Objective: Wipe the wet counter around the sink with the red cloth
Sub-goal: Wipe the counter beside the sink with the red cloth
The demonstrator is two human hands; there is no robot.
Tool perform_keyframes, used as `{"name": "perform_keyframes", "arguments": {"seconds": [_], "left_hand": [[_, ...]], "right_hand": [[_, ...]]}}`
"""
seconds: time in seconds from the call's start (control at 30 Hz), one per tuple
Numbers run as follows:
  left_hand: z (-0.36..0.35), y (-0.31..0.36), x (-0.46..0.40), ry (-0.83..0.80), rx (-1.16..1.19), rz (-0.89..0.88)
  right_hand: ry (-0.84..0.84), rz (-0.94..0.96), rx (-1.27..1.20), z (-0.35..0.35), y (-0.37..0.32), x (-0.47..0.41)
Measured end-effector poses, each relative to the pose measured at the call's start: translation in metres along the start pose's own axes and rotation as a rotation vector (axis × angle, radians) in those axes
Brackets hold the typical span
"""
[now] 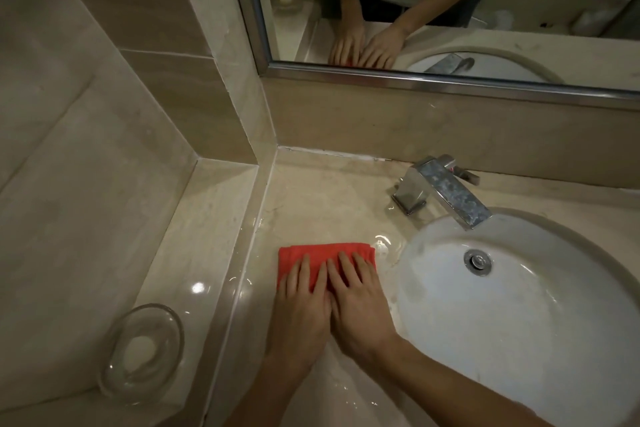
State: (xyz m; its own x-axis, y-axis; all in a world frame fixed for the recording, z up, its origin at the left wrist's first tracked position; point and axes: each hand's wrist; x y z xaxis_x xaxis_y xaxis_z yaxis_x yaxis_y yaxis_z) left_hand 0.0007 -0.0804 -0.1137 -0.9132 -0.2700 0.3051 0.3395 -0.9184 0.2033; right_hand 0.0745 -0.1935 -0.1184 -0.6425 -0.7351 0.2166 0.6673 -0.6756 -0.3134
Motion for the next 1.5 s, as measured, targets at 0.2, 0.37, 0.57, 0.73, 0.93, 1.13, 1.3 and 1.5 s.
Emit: {"name": "perform_keyframes", "arguments": {"seconds": [0.2, 0.37, 0.57, 0.73, 0.93, 1.13, 1.3, 1.5], "left_hand": [[0.004, 0.000, -0.008, -0.031, -0.009, 0.048], [0.019, -0.022, -0.032, 0.006, 0.056, 0.027], [0.029, -0.027, -0.035, 0.047, 0.106, 0.039], [0.030, -0.032, -0.052, 0.046, 0.069, 0.051], [0.044, -0.044, -0.091, 0.002, 0.064, 0.073], [0.063, -0.054, -0.137, -0.039, 0.064, 0.103], [0.078, -0.059, -0.166, -0.041, 0.049, 0.100], [0.086, -0.068, -0.205, -0.037, -0.014, 0.080]], "right_hand": [[-0.054, 0.031, 0.023, -0.006, 0.008, -0.011], [-0.018, 0.024, 0.006, 0.007, 0.005, -0.042], [0.062, -0.026, -0.041, 0.010, 0.000, -0.044], [0.008, -0.004, -0.032, 0.009, 0.004, -0.053], [0.018, 0.001, -0.003, 0.021, 0.006, -0.095], [0.026, -0.006, -0.056, 0.039, 0.008, -0.135], [0.007, -0.009, -0.050, 0.048, 0.016, -0.168], [0.036, -0.041, -0.062, 0.056, 0.022, -0.207]]}}
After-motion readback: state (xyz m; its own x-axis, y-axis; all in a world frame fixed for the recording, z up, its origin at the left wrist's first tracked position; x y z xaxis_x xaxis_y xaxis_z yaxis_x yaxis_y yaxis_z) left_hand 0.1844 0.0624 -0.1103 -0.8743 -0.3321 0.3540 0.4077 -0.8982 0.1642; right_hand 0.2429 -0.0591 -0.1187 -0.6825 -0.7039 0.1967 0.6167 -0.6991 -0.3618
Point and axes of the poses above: each hand's wrist, its own x-axis away from the middle knuckle, its own z-axis out of the back of the hand, y = z × x, and after that the axes turned 7 degrees about -y, right-handed
